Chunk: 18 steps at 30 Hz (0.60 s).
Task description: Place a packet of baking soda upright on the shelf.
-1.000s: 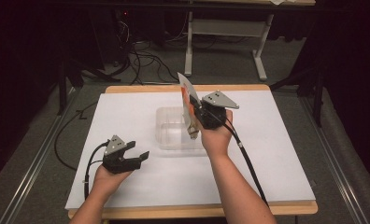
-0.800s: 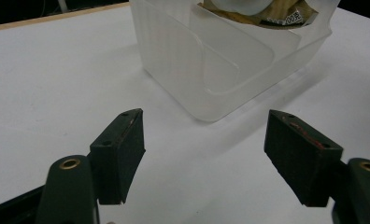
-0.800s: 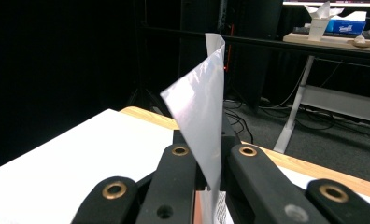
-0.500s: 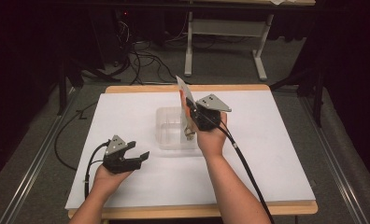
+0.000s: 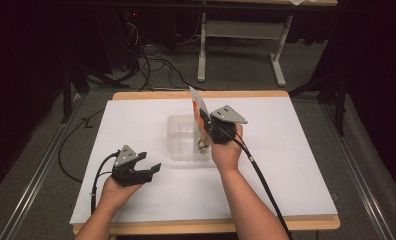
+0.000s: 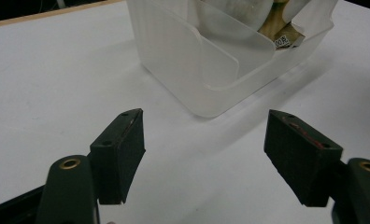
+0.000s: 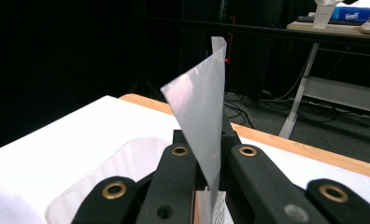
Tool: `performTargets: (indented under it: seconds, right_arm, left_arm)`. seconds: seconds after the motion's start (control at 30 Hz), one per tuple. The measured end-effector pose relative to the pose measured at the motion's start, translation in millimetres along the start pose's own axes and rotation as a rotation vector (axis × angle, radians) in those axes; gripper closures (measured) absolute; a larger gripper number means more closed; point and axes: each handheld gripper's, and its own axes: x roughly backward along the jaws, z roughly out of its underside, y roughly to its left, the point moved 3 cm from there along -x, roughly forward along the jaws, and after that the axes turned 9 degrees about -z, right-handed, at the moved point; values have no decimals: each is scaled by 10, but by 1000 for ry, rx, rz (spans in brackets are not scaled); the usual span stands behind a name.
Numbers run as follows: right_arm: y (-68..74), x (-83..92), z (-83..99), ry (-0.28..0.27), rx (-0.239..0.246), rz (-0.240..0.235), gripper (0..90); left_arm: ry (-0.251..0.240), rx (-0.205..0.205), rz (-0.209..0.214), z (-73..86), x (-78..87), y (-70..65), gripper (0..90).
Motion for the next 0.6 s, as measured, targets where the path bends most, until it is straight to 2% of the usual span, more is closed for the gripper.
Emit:
performTargets:
  seconds: [0.6]
  right_arm:
    - [52,-34,98,7,-18,-15,900]
  left_arm:
    - [-2,4,3,-4,4,4,294]
